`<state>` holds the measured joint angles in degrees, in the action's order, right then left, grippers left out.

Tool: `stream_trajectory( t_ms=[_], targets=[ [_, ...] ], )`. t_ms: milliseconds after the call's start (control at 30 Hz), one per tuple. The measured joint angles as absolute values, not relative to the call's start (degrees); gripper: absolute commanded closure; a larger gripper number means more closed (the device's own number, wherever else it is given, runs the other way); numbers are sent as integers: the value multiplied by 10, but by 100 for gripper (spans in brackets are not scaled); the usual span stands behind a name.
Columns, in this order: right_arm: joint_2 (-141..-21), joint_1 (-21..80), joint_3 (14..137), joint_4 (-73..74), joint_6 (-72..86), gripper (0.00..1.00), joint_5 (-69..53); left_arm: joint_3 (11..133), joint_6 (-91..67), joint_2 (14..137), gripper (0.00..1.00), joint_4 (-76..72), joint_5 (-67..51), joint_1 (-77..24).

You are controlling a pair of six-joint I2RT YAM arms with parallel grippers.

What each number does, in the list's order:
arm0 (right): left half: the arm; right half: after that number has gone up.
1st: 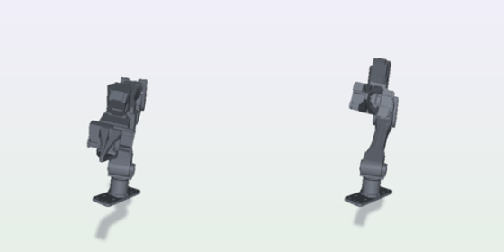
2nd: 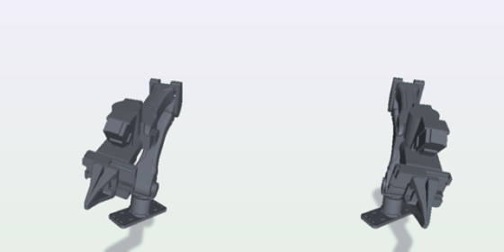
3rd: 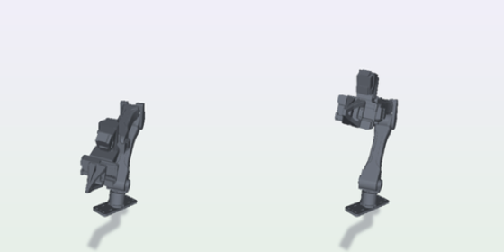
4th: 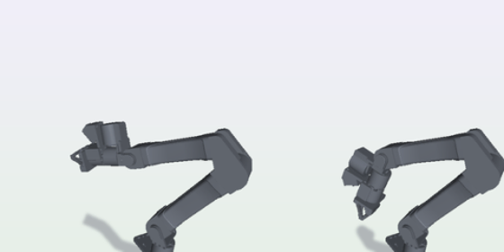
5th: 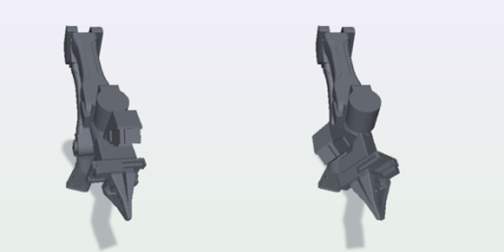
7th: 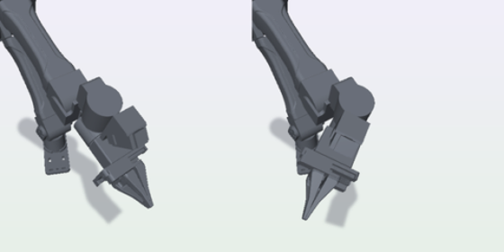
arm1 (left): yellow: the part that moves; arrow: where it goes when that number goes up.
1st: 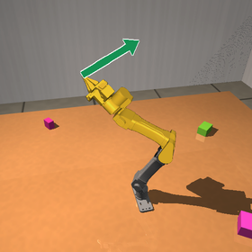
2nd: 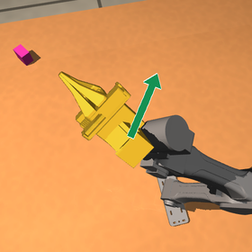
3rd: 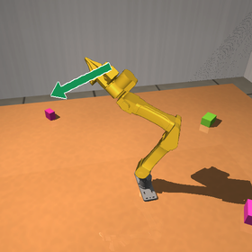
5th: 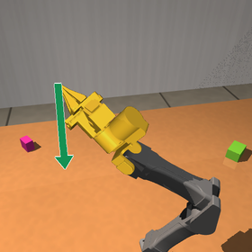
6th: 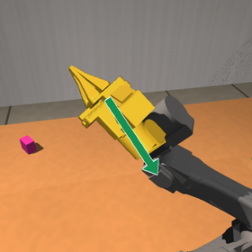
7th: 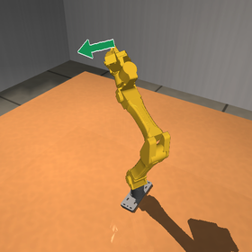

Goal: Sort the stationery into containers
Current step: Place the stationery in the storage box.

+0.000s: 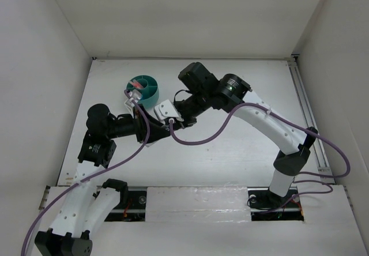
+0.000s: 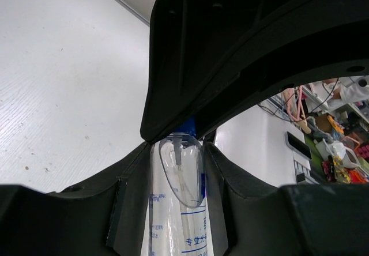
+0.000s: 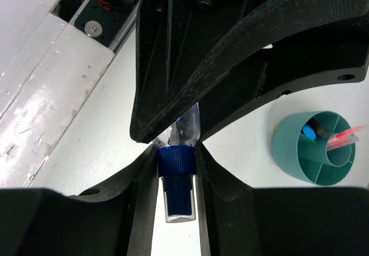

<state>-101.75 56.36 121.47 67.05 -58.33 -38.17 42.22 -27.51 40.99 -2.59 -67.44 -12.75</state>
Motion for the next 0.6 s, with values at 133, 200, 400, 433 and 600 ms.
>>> stream_trajectory(
  t_ms=[133,200,400,433,600],
  targets=[
    [-1018,564,1217,669,-582,100,-381,422,-275,410,70,-27,-674,-128],
    [-1018,564,1217,667,-577,100,-381,422,-275,409,73,-28,-674,-128],
    [-1014,564,1202,647,-559,100,-381,422,-273,407,83,-19,-665,-126],
    [-1014,563,1200,646,-558,100,-382,422,-273,407,83,-17,-665,-126],
    [-1014,564,1200,644,-555,100,-381,422,-271,407,95,-14,-663,-126]
  ],
)
